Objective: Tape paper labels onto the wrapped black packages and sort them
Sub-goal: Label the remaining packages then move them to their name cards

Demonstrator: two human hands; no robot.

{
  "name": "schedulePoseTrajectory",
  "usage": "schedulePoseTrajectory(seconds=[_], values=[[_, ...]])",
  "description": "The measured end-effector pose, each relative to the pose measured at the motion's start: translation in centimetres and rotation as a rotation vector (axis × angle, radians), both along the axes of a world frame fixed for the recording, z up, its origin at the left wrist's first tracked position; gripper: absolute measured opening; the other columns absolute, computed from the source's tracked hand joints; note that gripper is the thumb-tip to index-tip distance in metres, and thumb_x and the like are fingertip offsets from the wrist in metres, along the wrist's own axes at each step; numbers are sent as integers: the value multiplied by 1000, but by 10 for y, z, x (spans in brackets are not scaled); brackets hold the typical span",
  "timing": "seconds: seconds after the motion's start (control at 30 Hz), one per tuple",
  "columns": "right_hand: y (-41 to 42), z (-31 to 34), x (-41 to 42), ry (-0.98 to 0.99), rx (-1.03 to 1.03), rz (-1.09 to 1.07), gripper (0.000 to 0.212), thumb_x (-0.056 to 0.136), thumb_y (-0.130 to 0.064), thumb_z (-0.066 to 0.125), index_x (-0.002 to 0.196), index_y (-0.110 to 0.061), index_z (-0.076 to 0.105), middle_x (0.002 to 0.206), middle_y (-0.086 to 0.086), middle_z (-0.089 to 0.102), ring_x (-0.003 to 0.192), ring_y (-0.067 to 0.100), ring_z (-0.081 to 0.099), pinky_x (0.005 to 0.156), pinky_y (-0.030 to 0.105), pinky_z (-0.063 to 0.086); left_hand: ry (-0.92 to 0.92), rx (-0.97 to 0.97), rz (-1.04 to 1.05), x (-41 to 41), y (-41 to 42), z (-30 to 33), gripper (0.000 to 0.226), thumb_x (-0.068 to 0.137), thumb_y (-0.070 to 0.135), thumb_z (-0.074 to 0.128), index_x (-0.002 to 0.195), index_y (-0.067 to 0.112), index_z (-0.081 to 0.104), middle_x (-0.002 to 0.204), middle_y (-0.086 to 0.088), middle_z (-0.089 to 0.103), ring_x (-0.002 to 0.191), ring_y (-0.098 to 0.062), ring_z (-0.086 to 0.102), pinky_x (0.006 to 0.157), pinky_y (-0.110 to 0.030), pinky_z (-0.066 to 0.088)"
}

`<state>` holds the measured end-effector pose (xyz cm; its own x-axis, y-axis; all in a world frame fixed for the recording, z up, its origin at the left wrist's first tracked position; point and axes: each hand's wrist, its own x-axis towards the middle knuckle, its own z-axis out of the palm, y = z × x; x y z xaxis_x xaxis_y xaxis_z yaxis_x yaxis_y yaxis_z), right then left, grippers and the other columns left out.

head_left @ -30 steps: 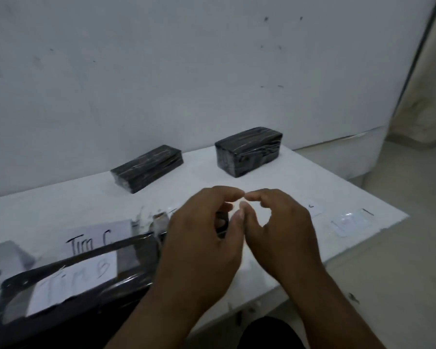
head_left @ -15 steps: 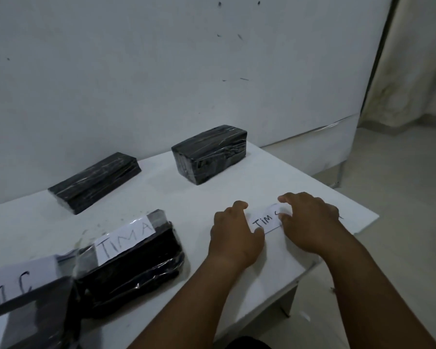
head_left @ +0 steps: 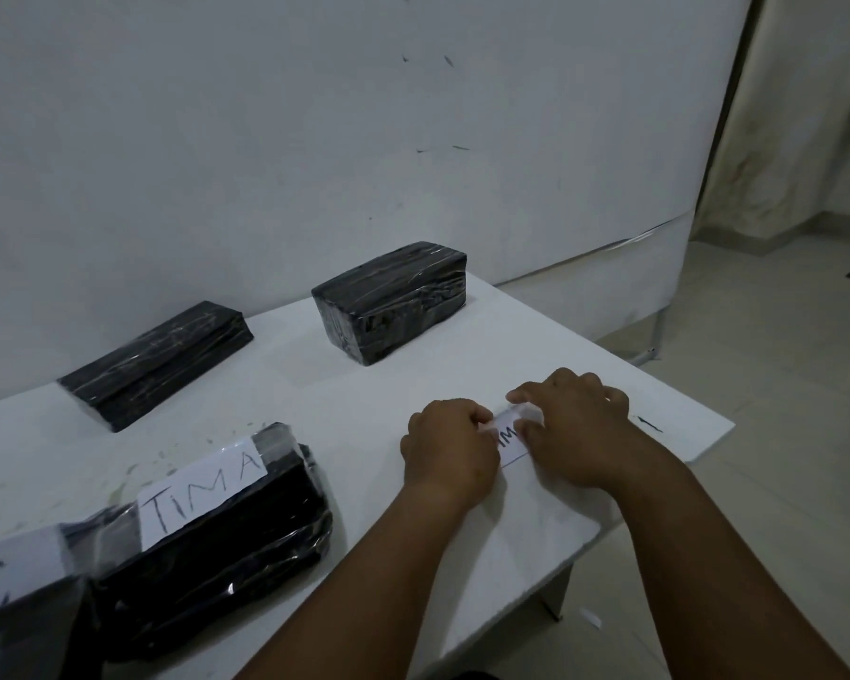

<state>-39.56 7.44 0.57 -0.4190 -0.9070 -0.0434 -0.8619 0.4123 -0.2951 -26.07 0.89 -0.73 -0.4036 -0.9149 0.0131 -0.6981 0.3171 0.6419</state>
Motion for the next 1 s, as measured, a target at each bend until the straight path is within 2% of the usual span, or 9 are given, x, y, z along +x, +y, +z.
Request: schedulePoseTrajectory(seconds=[0.1, 0.23, 0.33, 0.43, 0.6, 0.7, 0.8, 0.87, 1.0], values=[[-2, 0, 0, 1, -48, -4, 33, 100, -46, 51, 132, -44, 54, 145, -1, 44, 137, 25, 36, 116, 48, 25, 20, 16, 21, -2, -1, 4, 14, 95, 24, 63, 95, 28, 76, 102, 5, 72, 97, -18, 65, 92, -43, 54], [-1, 2, 1, -17, -183, -7, 6, 97, -42, 57, 103, -43, 58, 134, -4, 46, 127, 21, 39, 109, 44, 29, 32, 15, -8, -2, 1, 4, 15, 100, 26, 59, 88, 29, 66, 102, 4, 71, 94, -18, 64, 90, -40, 54], [-1, 8, 3, -47, -191, 29, 9, 99, -46, 56, 107, -43, 54, 133, -6, 50, 123, 21, 45, 106, 42, 35, 100, 5, -10, 2, 2, 9, 13, 103, 25, 57, 99, 23, 69, 103, 2, 69, 89, -14, 61, 79, -28, 51], [0, 14, 3, -168, -287, 76, 9, 99, -47, 56, 103, -41, 53, 118, -10, 59, 108, 16, 54, 98, 43, 46, 184, -33, -13, 8, 4, 22, 13, 103, 25, 58, 106, 22, 70, 105, 3, 68, 88, -10, 58, 72, -19, 42], [1, 42, 19, -361, -489, 108, 8, 98, -38, 62, 100, -31, 59, 102, -12, 62, 94, 8, 57, 75, 21, 43, 352, -102, 10, 35, 5, 57, 4, 98, 28, 67, 97, 32, 65, 93, 14, 64, 79, 1, 58, 67, -14, 49], [-3, 60, 35, -445, -591, 83, 12, 95, -36, 69, 102, -35, 59, 102, -10, 63, 92, 12, 62, 68, 16, 47, 424, -96, 36, 62, 3, 82, 13, 93, 25, 74, 100, 27, 63, 92, 11, 63, 73, 2, 59, 52, -6, 48], [-10, 74, 55, -531, -668, 56, 22, 90, -37, 75, 107, -35, 61, 96, -18, 60, 84, 6, 62, 53, 8, 44, 443, -132, 82, 93, -6, 106, 20, 88, 20, 79, 101, 25, 65, 92, 10, 66, 78, -1, 62, 52, -2, 44], [-16, 81, 71, -584, -701, 55, 25, 87, -35, 79, 108, -33, 64, 96, -19, 60, 84, 5, 63, 59, 11, 46, 434, -157, 122, 115, -13, 120, 24, 84, 19, 83, 98, 28, 65, 92, 11, 68, 80, -1, 63, 53, -7, 44], [-33, 90, 103, -692, -702, 107, 22, 84, -26, 83, 102, -30, 72, 94, -8, 72, 83, 16, 70, 79, 37, 61, 439, -190, 211, 161, -32, 145, 31, 79, 12, 86, 96, 25, 65, 81, 6, 75, 76, -8, 71, 62, -20, 50]])
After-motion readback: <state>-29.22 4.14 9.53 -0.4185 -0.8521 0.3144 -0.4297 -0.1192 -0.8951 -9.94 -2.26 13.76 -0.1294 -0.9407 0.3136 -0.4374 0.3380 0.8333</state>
